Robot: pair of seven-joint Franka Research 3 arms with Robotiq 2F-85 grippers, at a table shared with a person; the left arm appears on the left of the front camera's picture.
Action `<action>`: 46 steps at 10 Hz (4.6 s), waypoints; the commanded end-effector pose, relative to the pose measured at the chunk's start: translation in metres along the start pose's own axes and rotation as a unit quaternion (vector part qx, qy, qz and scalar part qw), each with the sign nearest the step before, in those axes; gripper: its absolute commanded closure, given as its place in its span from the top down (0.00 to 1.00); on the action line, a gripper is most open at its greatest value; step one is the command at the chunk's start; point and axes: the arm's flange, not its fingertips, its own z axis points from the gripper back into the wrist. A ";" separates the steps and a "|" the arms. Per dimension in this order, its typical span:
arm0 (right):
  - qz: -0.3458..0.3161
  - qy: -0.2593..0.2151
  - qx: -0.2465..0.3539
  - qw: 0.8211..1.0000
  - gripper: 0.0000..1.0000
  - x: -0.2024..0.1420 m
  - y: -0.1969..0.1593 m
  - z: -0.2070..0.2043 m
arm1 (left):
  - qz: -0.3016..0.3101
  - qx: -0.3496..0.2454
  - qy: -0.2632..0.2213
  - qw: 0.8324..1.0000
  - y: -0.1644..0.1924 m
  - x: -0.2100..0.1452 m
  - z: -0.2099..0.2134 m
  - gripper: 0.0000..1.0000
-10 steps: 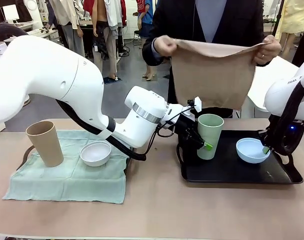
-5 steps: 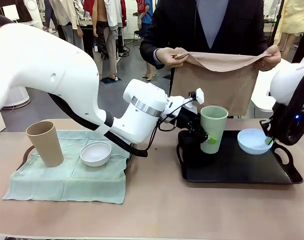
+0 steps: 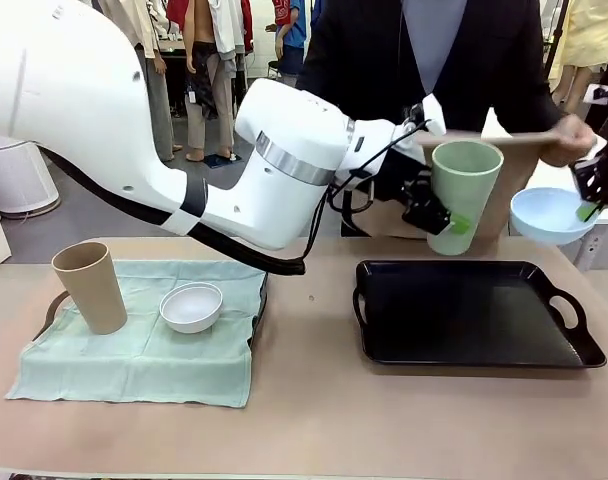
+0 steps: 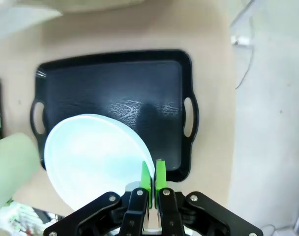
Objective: Set up a tray with a mat and arrange the tableware.
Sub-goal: Pick up the Picnic Bowl and Reusable plastic cup from the Handle tray in front of the human's position and hold them in the air, then place the Picnic Bowl and Reusable plastic cup back onto the Handle tray in front of the human's position.
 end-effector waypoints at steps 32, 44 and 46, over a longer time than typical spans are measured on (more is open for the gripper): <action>0.000 0.000 0.000 1.000 0.00 0.000 0.000 0.000 | 0.000 0.000 0.000 1.000 0.000 0.000 0.000 0.25; -0.001 0.040 -0.004 0.999 0.04 0.006 -0.005 -0.070 | 0.062 0.009 -0.003 0.998 0.017 -0.105 -0.018 0.85; 0.006 0.057 -0.004 0.998 0.04 0.008 -0.003 -0.103 | 0.063 0.011 -0.017 0.998 0.017 -0.131 -0.026 0.85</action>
